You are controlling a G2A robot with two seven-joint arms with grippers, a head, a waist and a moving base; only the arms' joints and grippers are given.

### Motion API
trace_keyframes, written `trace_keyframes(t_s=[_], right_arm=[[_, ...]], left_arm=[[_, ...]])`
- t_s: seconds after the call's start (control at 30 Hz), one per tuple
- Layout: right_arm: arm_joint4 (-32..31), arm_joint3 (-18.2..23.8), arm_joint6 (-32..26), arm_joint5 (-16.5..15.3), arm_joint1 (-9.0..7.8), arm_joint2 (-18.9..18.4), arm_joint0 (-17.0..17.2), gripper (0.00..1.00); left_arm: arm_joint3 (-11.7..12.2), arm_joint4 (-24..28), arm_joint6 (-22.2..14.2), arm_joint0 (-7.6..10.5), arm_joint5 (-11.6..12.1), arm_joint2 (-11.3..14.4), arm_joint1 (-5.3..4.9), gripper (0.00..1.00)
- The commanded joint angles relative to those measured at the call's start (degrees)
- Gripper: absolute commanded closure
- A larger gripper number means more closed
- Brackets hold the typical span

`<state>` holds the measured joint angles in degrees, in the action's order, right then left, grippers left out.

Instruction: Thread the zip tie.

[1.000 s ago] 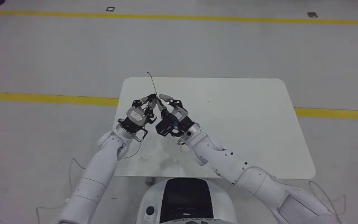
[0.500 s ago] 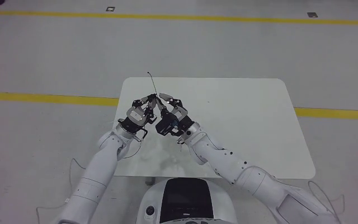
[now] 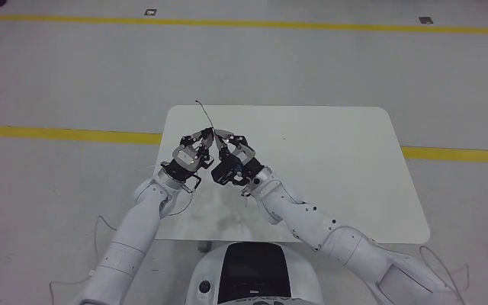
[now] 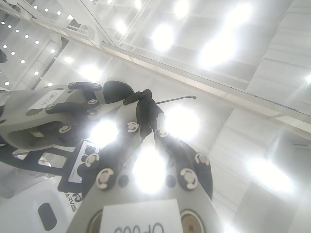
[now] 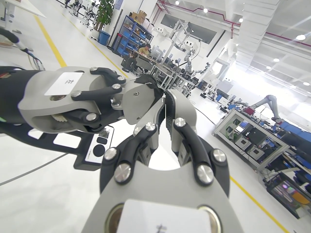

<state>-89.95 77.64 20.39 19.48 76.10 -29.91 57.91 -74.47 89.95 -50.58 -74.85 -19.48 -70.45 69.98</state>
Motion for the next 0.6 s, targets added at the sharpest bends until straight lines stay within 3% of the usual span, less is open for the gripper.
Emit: trace_keyframes(t_s=[0.0,0.57], right_arm=[[0.00,0.05,-0.04,0.00,-0.07,-0.03,0.06,1.00],[0.00,1.25,-0.61,0.00,-1.56,-0.86,0.89,1.00]], left_arm=[[0.00,0.00,0.00,0.00,0.00,0.00,0.00,1.00],[0.00,0.00,0.00,0.00,0.00,0.00,0.00,1.00]])
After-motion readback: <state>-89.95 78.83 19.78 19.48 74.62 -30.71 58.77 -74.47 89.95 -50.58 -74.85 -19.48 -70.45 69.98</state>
